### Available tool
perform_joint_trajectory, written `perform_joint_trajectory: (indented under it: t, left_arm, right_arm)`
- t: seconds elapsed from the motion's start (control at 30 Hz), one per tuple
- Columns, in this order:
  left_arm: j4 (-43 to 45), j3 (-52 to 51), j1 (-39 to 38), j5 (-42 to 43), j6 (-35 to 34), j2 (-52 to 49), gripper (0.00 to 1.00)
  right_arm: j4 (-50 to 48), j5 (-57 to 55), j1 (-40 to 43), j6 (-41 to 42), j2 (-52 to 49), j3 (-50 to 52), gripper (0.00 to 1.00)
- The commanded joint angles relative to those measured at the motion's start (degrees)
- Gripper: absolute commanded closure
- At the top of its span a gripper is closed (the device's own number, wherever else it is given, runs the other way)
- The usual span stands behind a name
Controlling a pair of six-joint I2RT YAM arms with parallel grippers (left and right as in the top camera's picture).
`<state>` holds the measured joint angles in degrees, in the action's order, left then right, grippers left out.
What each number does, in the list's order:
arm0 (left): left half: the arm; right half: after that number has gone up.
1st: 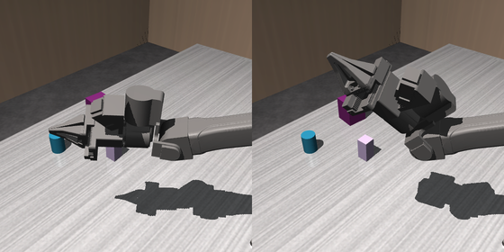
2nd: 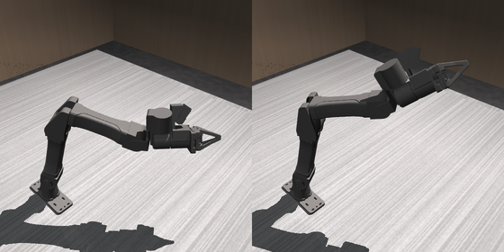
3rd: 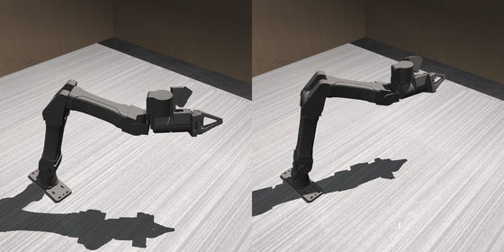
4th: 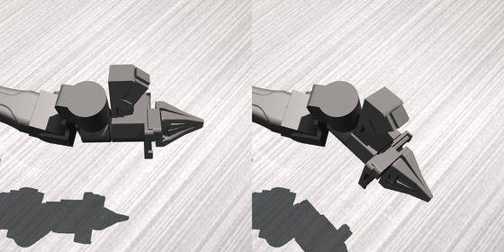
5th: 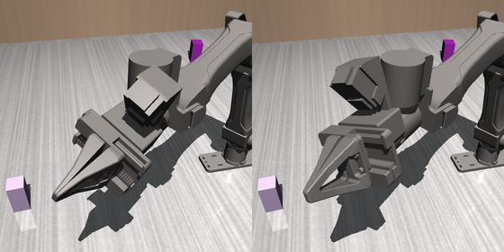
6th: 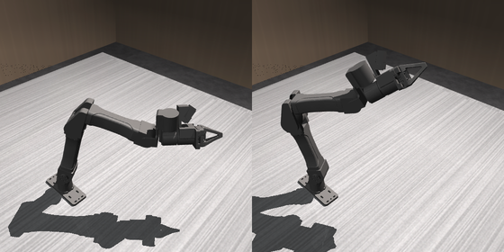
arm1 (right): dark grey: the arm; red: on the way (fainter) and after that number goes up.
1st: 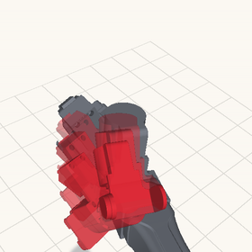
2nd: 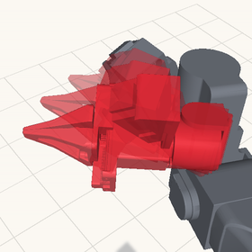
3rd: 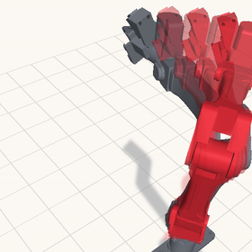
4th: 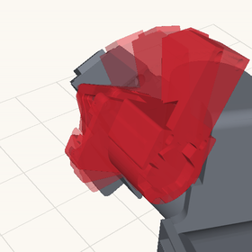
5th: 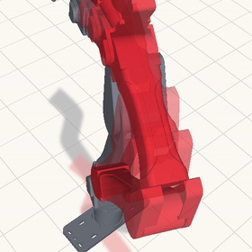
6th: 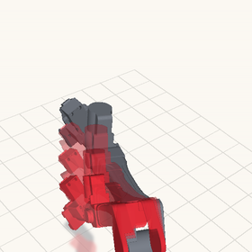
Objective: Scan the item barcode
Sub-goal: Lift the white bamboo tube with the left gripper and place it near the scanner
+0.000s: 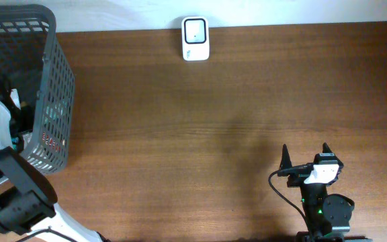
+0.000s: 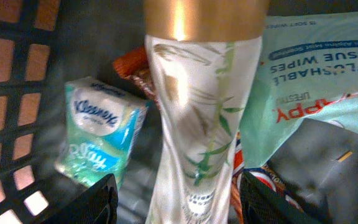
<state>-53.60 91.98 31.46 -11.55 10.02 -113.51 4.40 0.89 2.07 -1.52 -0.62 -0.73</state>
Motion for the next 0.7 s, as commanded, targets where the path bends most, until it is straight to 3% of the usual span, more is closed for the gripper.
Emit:
perform_joint_trajectory:
  t: [0.0, 0.07, 0.1, 0.17, 0.2, 0.23, 0.3, 0.43, 0.63, 0.67]
  left_arm:
    - [0.22, -0.44, 0.22, 3.06, -0.11, -3.76, 0.39]
    - [0.24, -0.46, 0.22, 3.41, -0.11, -4.74, 0.41]
    - [0.28, -0.46, 0.22, 3.39, -0.11, -5.2, 0.55]
    - [0.37, -0.46, 0.24, 3.37, -0.11, -5.22, 0.67]
    - [0.48, -0.44, 0.22, 3.34, -0.11, -5.22, 0.79]
    - [0.66, -0.44, 0.22, 3.17, -0.11, -5.2, 0.97]
    - [0.61, 2.47, 0.22, 3.21, -0.63, -5.07, 1.0]
    - [-1.79, 15.85, 0.2, 4.35, -13.86, -1.42, 1.0]
    - [1.11, 29.18, 0.04, 24.61, -15.54, 9.31, 1.0]
    - [2.71, 29.81, -0.11, 28.3, -19.47, 11.58, 1.0]
  right_arm:
    - [0.2, -0.5, 0.17, 0.48, 0.42, 0.42, 0.01]
    - [0.17, -0.5, 0.17, 0.48, 0.42, 0.42, 0.01]
    - [0.2, -0.5, 0.17, 0.48, 0.42, 0.42, 0.01]
    - [0.17, -0.5, 0.17, 0.48, 0.42, 0.42, 0.01]
    - [0.2, -0.5, 0.17, 0.48, 0.42, 0.42, 0.01]
    - [0.2, -0.5, 0.17, 0.48, 0.42, 0.42, 0.01]
    - [0.2, -0.5, 0.17, 0.5, 0.42, 0.42, 0.01]
    - [0.2, -0.5, 0.17, 0.48, 0.42, 0.42, 0.01]
    - [0.17, -0.5, 0.17, 0.48, 0.42, 0.42, 0.01]
    - [0.17, -0.5, 0.17, 0.48, 0.42, 0.42, 0.01]
